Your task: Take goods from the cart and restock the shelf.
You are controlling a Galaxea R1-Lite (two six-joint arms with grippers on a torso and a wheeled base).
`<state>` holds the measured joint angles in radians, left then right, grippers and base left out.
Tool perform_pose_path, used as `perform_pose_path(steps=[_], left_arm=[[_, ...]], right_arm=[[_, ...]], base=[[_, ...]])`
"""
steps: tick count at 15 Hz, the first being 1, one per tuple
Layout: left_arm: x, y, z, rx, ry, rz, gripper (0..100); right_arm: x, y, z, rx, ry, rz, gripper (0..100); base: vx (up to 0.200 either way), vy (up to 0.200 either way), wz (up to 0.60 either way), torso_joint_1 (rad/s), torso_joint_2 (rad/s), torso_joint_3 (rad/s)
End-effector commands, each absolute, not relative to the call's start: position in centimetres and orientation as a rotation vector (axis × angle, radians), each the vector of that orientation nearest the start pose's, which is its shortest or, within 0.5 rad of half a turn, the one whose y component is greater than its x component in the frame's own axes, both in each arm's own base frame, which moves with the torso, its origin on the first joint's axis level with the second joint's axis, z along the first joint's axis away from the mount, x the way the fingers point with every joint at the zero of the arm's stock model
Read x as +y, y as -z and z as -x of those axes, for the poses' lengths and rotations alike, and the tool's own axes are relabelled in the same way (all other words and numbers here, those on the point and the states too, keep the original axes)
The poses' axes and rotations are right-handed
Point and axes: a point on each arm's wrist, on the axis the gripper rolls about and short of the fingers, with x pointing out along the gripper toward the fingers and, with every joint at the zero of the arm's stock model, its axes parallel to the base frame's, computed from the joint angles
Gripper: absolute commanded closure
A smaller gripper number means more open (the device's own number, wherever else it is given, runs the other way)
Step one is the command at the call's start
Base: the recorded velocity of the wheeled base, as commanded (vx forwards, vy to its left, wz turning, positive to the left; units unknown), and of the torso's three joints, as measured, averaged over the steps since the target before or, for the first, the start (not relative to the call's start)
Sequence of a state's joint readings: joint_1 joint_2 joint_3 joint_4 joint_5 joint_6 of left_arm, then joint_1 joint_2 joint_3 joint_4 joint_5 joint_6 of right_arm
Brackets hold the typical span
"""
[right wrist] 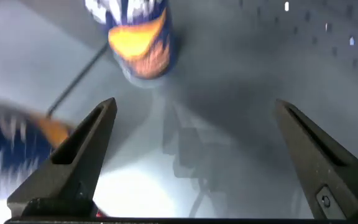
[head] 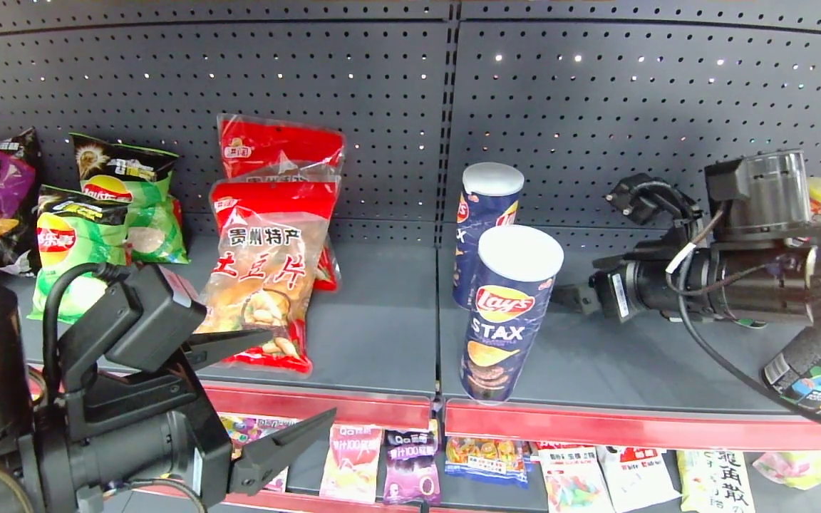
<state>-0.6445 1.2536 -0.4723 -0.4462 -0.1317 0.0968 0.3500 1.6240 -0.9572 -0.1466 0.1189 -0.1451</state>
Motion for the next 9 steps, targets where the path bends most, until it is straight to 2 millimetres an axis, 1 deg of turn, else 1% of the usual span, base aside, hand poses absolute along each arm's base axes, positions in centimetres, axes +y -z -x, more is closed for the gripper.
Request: perform_pose_path(steps=[1,2,3,5,7,9], left_arm=[[-11.3,-17.9,-14.5,0.311,0.785,-0.182,0],[-11.3,-17.8,-14.5,0.313,0.785,-0.182,0],[-11.4,-17.8,-14.6,0.316,0.785,-0.183,0],[-11.3,-17.8,-14.5,0.313,0.785,-0.182,0],[-10.8,-17.7,-14.0,0.309,0.782,-0.18,0],[-9.9,-17.5,-12.8,0.296,0.765,-0.182,0]], right_arm=[[9.1,-20.1,-23.7,0.482,-0.502,0.202,0],[9.0,-19.9,-23.2,0.488,-0.501,0.203,0],[8.4,-19.1,-21.6,0.509,-0.505,0.207,0],[8.6,-18.4,-19.9,0.525,-0.543,0.218,0],[9.4,-18.2,-19.2,0.528,-0.588,0.232,0],[10.4,-17.8,-18.8,0.539,-0.637,0.248,0]], base=[[0.0,0.0,0.0,0.0,0.0,0.0],[0.0,0.0,0.0,0.0,0.0,0.0],[0.0,0.0,0.0,0.0,0.0,0.0],[0.0,0.0,0.0,0.0,0.0,0.0],[0.0,0.0,0.0,0.0,0.0,0.0],[0.0,0.0,0.0,0.0,0.0,0.0]])
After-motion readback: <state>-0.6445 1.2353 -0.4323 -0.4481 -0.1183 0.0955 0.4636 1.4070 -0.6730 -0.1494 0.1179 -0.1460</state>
